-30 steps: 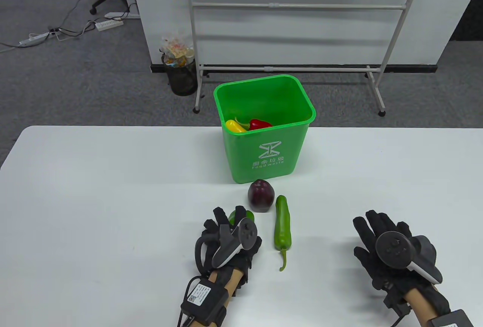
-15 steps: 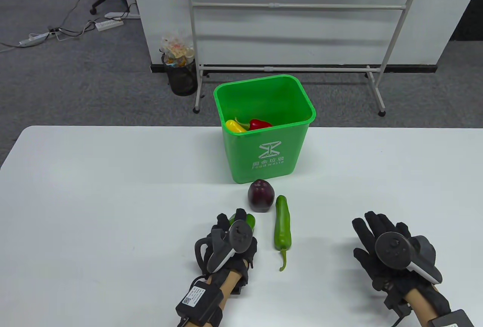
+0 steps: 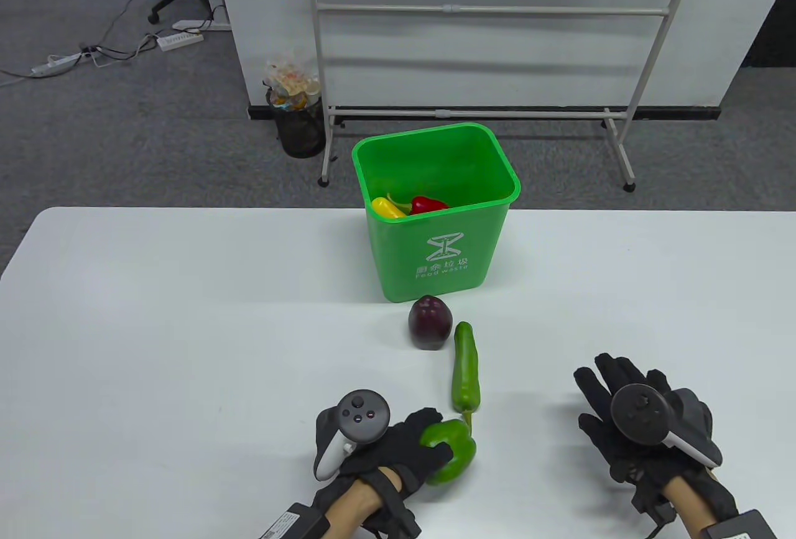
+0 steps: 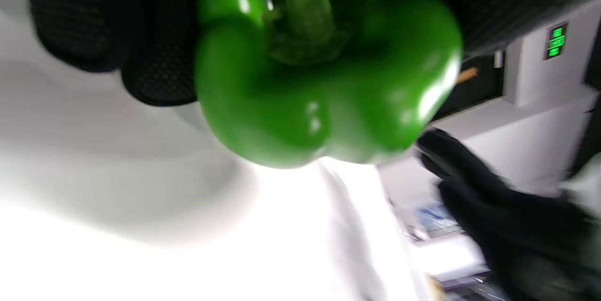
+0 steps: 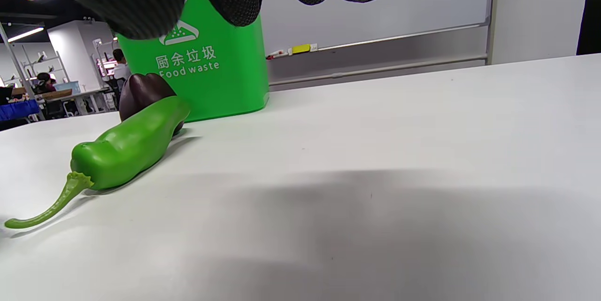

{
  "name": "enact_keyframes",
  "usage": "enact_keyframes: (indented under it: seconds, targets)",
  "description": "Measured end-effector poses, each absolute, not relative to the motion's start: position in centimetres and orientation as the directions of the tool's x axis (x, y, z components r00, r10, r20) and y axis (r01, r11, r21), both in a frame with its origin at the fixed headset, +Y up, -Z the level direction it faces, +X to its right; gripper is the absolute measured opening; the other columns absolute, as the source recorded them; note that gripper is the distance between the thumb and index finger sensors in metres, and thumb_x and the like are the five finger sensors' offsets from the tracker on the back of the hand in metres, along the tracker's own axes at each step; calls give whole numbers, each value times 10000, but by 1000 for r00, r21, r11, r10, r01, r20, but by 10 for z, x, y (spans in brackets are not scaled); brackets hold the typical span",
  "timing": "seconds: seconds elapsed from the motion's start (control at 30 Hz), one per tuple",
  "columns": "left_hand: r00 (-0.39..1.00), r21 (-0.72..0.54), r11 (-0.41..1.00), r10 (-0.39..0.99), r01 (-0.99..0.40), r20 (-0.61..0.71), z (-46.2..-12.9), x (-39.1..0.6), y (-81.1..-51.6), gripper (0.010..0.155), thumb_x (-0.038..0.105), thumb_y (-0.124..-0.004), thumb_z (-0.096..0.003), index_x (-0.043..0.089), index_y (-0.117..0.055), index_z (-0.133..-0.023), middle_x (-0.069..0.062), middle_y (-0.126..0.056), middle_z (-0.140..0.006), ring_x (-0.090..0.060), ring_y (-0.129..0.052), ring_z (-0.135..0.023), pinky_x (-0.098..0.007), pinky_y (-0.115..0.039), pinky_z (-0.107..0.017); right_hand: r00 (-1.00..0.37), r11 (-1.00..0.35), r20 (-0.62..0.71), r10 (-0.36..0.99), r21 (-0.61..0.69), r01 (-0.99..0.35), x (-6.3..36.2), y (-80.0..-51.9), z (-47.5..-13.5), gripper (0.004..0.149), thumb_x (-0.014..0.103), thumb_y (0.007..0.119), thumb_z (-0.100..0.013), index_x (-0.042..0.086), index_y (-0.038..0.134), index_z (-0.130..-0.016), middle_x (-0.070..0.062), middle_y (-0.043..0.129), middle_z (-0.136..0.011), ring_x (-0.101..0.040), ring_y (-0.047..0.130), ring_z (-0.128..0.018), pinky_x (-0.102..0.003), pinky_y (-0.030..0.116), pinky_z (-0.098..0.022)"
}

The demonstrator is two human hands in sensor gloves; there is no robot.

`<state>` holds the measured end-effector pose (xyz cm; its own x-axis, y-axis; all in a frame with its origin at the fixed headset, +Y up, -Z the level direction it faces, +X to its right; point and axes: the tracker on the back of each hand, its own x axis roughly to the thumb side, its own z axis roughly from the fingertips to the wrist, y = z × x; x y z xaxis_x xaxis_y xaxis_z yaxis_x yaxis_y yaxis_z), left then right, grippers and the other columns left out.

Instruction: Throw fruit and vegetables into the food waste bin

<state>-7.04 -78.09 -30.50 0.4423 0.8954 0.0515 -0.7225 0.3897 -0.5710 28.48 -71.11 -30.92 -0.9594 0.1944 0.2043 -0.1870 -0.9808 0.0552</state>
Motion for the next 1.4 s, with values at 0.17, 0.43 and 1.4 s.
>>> enact_keyframes:
  seconds: [0.17, 0.43, 1.4]
  targets:
    - [41, -846, -162, 976, -508, -212, -299, -32, -781, 836, 650, -752, -433, 136, -520, -1051, -365, -702, -952, -451, -982, -636, -529, -862, -467, -958, -982, 219, 187, 81, -173, 280, -715, -310, 742, 504, 732, -424, 266, 496, -1085, -106, 348, -1167, -423, 414, -1125, -757, 303, -738]
    - [-316, -557, -192, 939, -808, 134, -424, -35, -567, 864, 662, -682, -443, 134, -394, -1063, -323, -599, -1027, -429, -905, -777, -530, -806, -581, -951, -980, 242, 194, 98, -175, 273, -717, -308, 739, 509, 727, -424, 265, 499, -1084, -110, 353, -1165, -424, 423, -1122, -757, 315, -734]
    - [851, -320, 875, 451, -362, 269, -469, -35, -718, 869, 446, -878, -416, 421, -281, -1047, -142, -67, -1140, -579, -221, -1045, -744, -316, -731, -944, -960, 234, 233, 211, -185, 275, -726, -311, 722, 489, 725, -431, 248, 517, -1078, -116, 373, -1159, -428, 447, -1112, -747, 333, -736]
